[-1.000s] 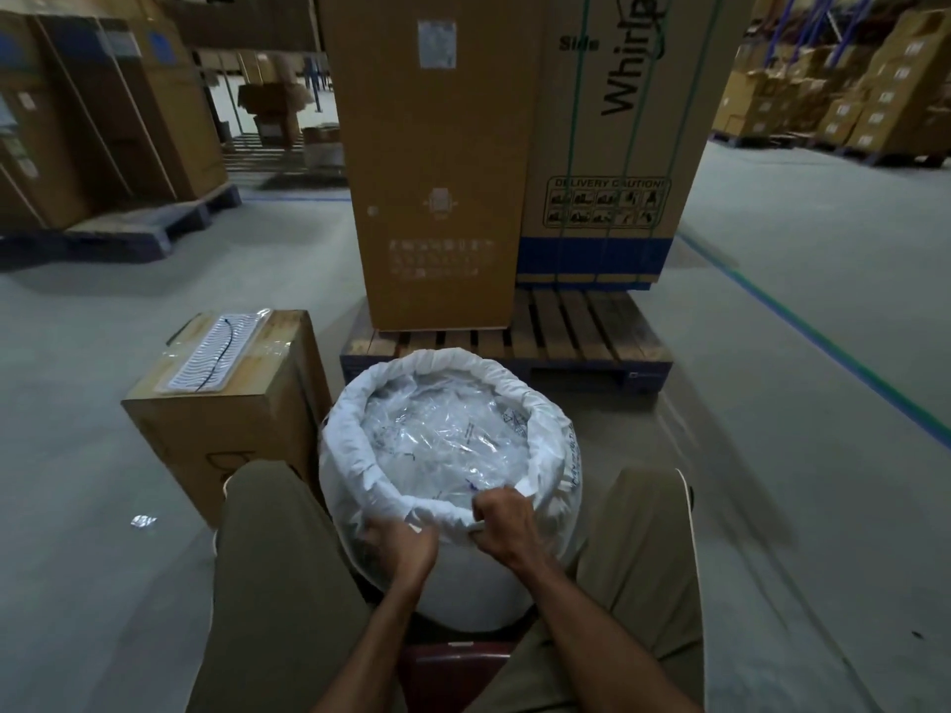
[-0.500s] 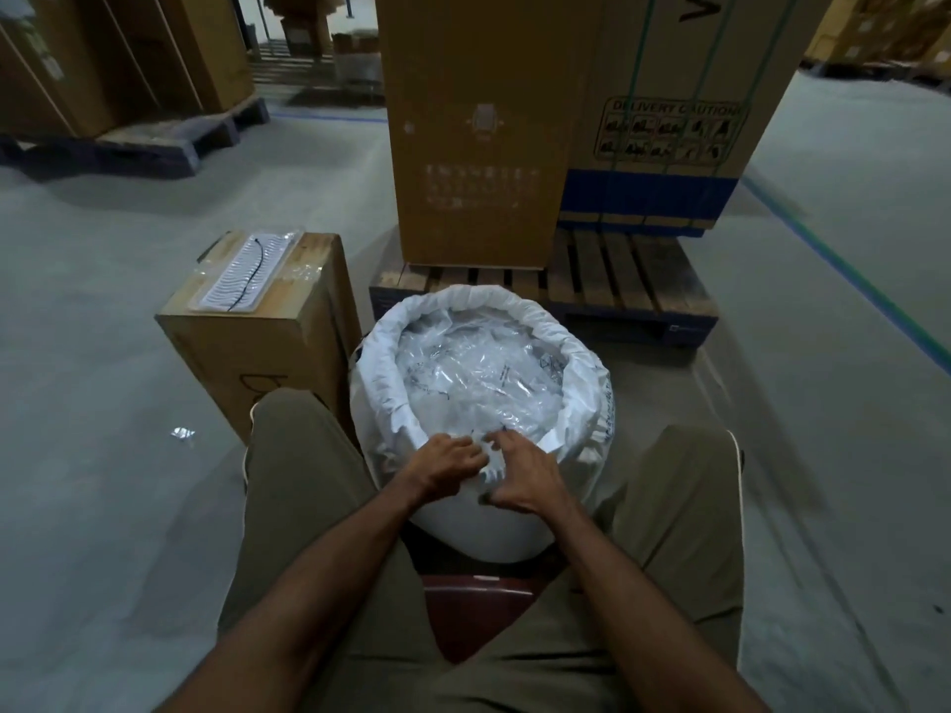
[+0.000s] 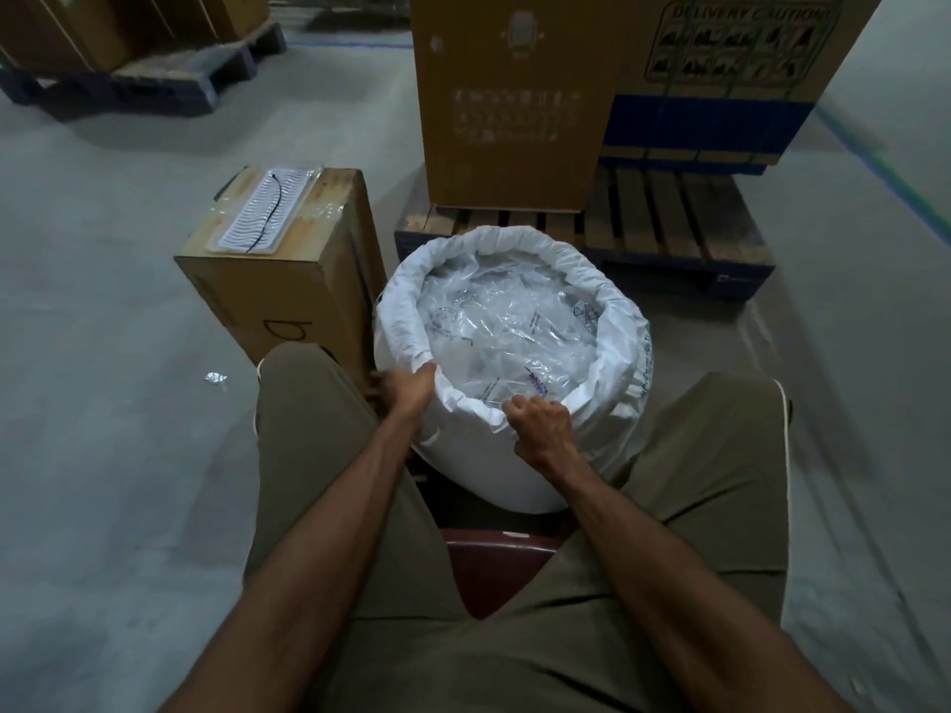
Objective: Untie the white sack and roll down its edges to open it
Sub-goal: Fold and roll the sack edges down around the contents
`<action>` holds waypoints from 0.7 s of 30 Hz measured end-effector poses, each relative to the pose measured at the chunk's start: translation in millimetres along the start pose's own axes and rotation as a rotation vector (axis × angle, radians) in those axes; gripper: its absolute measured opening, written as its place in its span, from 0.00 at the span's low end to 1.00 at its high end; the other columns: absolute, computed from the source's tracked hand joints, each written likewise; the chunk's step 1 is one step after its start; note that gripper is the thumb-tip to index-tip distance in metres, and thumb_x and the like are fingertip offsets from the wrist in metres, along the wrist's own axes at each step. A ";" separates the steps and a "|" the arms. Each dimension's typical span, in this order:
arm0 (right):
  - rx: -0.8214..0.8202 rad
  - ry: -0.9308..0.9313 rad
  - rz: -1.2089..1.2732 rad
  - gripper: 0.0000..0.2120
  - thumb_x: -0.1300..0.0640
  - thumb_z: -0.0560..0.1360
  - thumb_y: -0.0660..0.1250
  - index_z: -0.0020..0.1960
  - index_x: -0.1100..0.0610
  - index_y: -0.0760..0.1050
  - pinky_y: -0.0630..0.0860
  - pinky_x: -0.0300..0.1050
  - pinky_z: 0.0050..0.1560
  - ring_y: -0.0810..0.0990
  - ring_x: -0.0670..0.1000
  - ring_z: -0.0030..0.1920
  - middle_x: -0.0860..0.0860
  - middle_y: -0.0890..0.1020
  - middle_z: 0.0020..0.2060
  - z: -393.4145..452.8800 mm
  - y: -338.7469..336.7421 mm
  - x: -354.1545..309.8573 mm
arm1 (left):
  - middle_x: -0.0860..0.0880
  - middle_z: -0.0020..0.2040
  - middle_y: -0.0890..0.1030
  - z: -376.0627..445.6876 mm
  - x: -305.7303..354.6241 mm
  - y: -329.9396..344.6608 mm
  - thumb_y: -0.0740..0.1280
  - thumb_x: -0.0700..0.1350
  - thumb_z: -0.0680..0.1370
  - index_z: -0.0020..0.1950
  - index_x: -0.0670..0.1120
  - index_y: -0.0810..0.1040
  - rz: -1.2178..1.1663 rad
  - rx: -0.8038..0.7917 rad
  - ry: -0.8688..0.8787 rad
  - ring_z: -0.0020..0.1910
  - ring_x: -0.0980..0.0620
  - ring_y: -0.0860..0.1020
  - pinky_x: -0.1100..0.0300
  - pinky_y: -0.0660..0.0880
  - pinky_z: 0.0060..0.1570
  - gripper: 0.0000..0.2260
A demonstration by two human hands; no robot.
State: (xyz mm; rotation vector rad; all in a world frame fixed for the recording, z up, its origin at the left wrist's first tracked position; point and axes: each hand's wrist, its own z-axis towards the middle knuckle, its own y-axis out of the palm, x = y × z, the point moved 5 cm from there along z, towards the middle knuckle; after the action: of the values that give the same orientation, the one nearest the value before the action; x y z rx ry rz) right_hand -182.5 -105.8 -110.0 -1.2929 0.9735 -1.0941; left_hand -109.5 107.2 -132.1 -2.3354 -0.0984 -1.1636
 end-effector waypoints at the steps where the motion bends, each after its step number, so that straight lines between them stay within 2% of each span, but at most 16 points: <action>1: -0.009 -0.004 0.006 0.17 0.69 0.54 0.74 0.39 0.55 0.78 0.77 0.47 0.31 0.82 0.57 0.34 0.50 0.80 0.35 -0.6 0.1 -0.5 | 0.43 0.69 0.75 15.6 -11.5 8.8 0.75 0.66 0.61 0.76 0.40 0.63 -0.100 -0.044 -0.076 0.61 0.40 0.79 0.46 0.77 0.61 0.52; 2: -0.024 -0.005 0.021 0.16 0.69 0.56 0.73 0.41 0.56 0.78 0.78 0.48 0.33 0.83 0.58 0.35 0.50 0.80 0.36 -0.7 -1.1 0.1 | 0.46 0.66 0.77 25.9 -16.8 16.9 0.77 0.62 0.66 0.73 0.41 0.67 -0.207 -0.079 -0.099 0.59 0.42 0.80 0.48 0.78 0.59 0.44; 4: -0.036 -0.003 0.082 0.15 0.66 0.59 0.73 0.45 0.56 0.77 0.77 0.48 0.36 0.83 0.58 0.39 0.51 0.80 0.40 0.9 -5.2 3.6 | 0.43 0.68 0.77 7.9 -8.3 13.5 0.78 0.52 0.72 0.73 0.40 0.68 -0.293 -0.096 -0.149 0.61 0.42 0.79 0.48 0.79 0.61 0.35; 5: -0.023 0.017 0.148 0.16 0.60 0.61 0.75 0.47 0.55 0.76 0.75 0.47 0.37 0.82 0.57 0.41 0.50 0.79 0.42 2.0 -8.5 5.0 | 0.40 0.70 0.76 -5.0 0.4 8.1 0.76 0.49 0.74 0.75 0.39 0.67 -0.314 -0.086 -0.157 0.65 0.41 0.78 0.48 0.77 0.64 0.34; 7: -0.019 0.081 0.412 0.24 0.42 0.62 0.77 0.52 0.52 0.75 0.74 0.45 0.40 0.78 0.50 0.46 0.47 0.78 0.47 5.3 -12.5 5.0 | 0.38 0.74 0.71 -8.8 7.8 5.2 0.67 0.43 0.82 0.76 0.36 0.65 -0.406 -0.105 -0.156 0.72 0.39 0.73 0.50 0.72 0.68 0.25; 9: -0.100 0.133 0.661 0.33 0.31 0.65 0.73 0.62 0.50 0.75 0.76 0.46 0.48 0.78 0.48 0.52 0.45 0.79 0.54 13.5 -9.8 -3.0 | 0.39 0.75 0.70 -20.4 14.8 4.0 0.55 0.45 0.87 0.76 0.37 0.66 -0.441 -0.198 -0.123 0.74 0.39 0.70 0.48 0.70 0.70 0.20; 10: -0.136 0.123 0.663 0.32 0.31 0.68 0.72 0.65 0.49 0.75 0.76 0.48 0.52 0.79 0.49 0.55 0.46 0.81 0.57 20.7 -7.6 -9.4 | 0.40 0.74 0.71 -23.3 13.7 4.5 0.50 0.49 0.87 0.74 0.40 0.70 -0.445 -0.225 -0.118 0.72 0.41 0.72 0.47 0.69 0.70 0.20; 11: -0.155 0.101 0.615 0.28 0.35 0.69 0.72 0.64 0.48 0.77 0.76 0.48 0.53 0.80 0.51 0.57 0.47 0.82 0.58 28.3 -5.9 -15.6 | 0.42 0.69 0.74 -27.2 12.6 3.1 0.47 0.52 0.87 0.66 0.43 0.75 -0.468 -0.245 -0.121 0.67 0.44 0.74 0.48 0.69 0.69 0.21; 12: -0.154 0.099 0.576 0.22 0.40 0.69 0.73 0.59 0.48 0.80 0.75 0.47 0.50 0.81 0.53 0.56 0.48 0.84 0.56 34.8 -4.0 -20.5 | 0.45 0.60 0.74 -29.2 10.9 4.1 0.44 0.53 0.87 0.56 0.48 0.75 -0.478 -0.248 -0.133 0.58 0.46 0.75 0.49 0.70 0.65 0.21; 13: -0.134 0.131 0.565 0.16 0.44 0.68 0.74 0.53 0.49 0.81 0.73 0.46 0.44 0.82 0.54 0.53 0.49 0.85 0.50 40.1 -3.4 -23.8 | 0.45 0.54 0.74 -30.2 13.7 2.4 0.45 0.53 0.87 0.50 0.50 0.73 -0.504 -0.234 -0.145 0.50 0.46 0.73 0.54 0.70 0.58 0.19; 14: -0.099 0.168 0.570 0.11 0.48 0.66 0.74 0.46 0.51 0.80 0.70 0.45 0.40 0.83 0.55 0.47 0.49 0.84 0.43 43.7 -4.1 -26.3 | 0.45 0.50 0.74 -25.6 13.6 0.4 0.48 0.51 0.86 0.48 0.49 0.72 -0.495 -0.208 -0.158 0.46 0.46 0.72 0.57 0.69 0.52 0.16; 16: -0.032 0.215 0.557 0.09 0.55 0.62 0.73 0.38 0.54 0.74 0.67 0.44 0.34 0.80 0.56 0.38 0.49 0.80 0.34 47.2 -3.5 -30.7 | 0.42 0.51 0.78 -24.1 19.3 0.8 0.59 0.51 0.81 0.53 0.42 0.78 -0.499 -0.212 -0.181 0.44 0.45 0.75 0.57 0.72 0.46 0.15; 17: -0.002 0.202 0.536 0.10 0.58 0.61 0.72 0.37 0.55 0.71 0.67 0.44 0.33 0.79 0.57 0.36 0.50 0.78 0.32 46.7 -2.2 -34.2 | 0.41 0.54 0.79 -23.8 23.4 2.9 0.62 0.54 0.79 0.61 0.40 0.79 -0.443 -0.230 -0.179 0.48 0.42 0.77 0.55 0.73 0.48 0.21; 19: 0.067 0.103 0.435 0.12 0.62 0.60 0.71 0.36 0.55 0.69 0.69 0.46 0.30 0.78 0.59 0.34 0.52 0.77 0.31 42.6 -0.4 -46.6 | 0.38 0.68 0.74 -14.0 27.2 8.8 0.66 0.63 0.76 0.75 0.38 0.67 -0.173 -0.166 -0.109 0.63 0.38 0.75 0.49 0.73 0.59 0.37; 21: 0.064 0.010 0.331 0.12 0.65 0.59 0.71 0.37 0.56 0.70 0.70 0.47 0.28 0.78 0.60 0.33 0.53 0.77 0.32 40.3 2.8 -56.7 | 0.35 0.77 0.61 -6.5 39.9 7.4 0.70 0.64 0.74 0.80 0.39 0.54 0.085 -0.048 0.035 0.74 0.35 0.66 0.44 0.67 0.69 0.46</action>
State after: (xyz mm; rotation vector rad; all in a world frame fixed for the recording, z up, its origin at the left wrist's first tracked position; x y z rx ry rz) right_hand -156.1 -41.4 -113.1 -1.0301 1.1057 -0.8687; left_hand -87.0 91.2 -101.6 -2.3358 0.0420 -1.1763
